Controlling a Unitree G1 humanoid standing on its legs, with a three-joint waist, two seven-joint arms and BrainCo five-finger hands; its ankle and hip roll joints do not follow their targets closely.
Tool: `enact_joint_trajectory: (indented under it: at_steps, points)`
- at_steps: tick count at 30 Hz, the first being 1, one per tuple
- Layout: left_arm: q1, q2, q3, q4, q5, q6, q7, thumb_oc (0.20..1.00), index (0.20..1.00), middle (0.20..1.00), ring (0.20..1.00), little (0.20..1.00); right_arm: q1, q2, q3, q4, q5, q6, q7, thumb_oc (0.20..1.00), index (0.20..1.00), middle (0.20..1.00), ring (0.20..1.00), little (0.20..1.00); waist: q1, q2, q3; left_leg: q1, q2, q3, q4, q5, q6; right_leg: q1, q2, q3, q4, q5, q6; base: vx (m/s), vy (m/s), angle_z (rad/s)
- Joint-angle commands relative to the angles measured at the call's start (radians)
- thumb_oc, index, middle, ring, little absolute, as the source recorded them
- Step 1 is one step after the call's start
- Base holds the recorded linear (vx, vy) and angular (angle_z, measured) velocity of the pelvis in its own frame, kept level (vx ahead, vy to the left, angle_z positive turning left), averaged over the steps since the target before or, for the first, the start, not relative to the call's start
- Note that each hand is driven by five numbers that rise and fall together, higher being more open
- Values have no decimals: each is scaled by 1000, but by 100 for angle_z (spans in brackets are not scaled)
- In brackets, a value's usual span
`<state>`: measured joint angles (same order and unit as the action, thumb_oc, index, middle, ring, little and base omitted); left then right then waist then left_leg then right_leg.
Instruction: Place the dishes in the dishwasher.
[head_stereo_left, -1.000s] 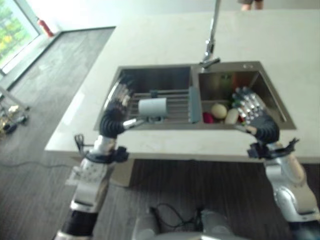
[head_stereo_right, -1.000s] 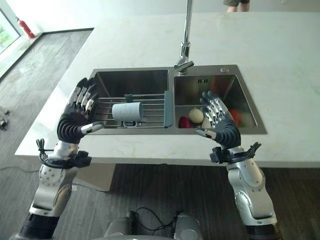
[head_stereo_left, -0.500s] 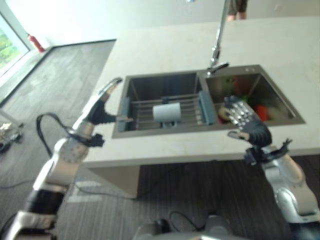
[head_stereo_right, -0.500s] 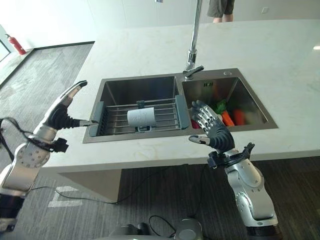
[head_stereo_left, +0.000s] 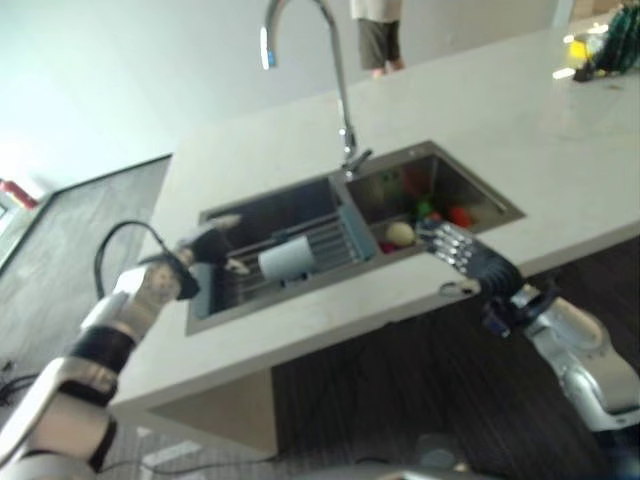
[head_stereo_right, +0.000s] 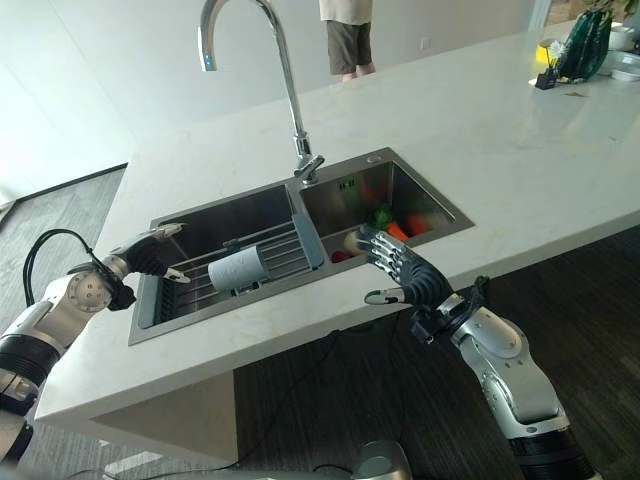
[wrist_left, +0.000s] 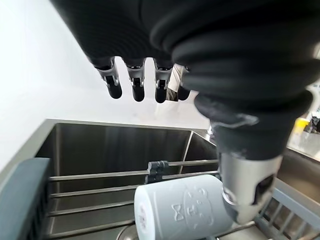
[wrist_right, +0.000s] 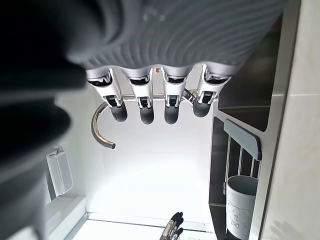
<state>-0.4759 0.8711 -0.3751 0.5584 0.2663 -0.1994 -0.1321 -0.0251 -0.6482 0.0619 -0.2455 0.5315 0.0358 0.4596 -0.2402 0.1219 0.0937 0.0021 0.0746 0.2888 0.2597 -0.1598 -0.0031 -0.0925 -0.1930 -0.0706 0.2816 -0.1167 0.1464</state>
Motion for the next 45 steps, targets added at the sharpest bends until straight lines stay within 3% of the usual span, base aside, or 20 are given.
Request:
enact_joint_trajectory:
  at_steps: [1, 11, 20, 45]
  points:
    - [-68, -1, 55, 26, 49, 7, 8, 1000, 1000, 1000, 1000, 1000, -45, -2, -45, -47, 30, -23, 31, 1000, 1000, 1000, 1000, 1000, 9, -10, -1, -10, 99, -41, 40, -49, -92, 5, -30, 24, 18, -44, 72, -18, 12, -15]
    - [-13, -25, 123, 147, 49, 33, -37, 1000, 1000, 1000, 1000, 1000, -12, 0, -88, -54, 11, 5, 88, 1000, 1000, 1000, 1000, 1000, -13, -19, 3, -25, 101, -25, 40, -46, -91, -25, -14, 62, 18, -41, 77, -2, 9, -17]
    - [-27, -17, 150, 179, 37, 30, -3, 1000, 1000, 1000, 1000, 1000, -11, -13, -102, -63, 0, 17, 103, 1000, 1000, 1000, 1000, 1000, -26, -26, 20, -48, 104, -3, 40, -38, -92, -61, -20, 82, 18, -29, 86, 7, 27, -11]
    - [-51, -31, 144, 278, 37, 39, 8, 1000, 1000, 1000, 1000, 1000, 3, -42, -122, -77, -7, 28, 112, 1000, 1000, 1000, 1000, 1000, -59, -24, 55, -54, 109, 38, 40, -25, -98, -84, -26, 114, 18, -16, 96, 22, 14, -5]
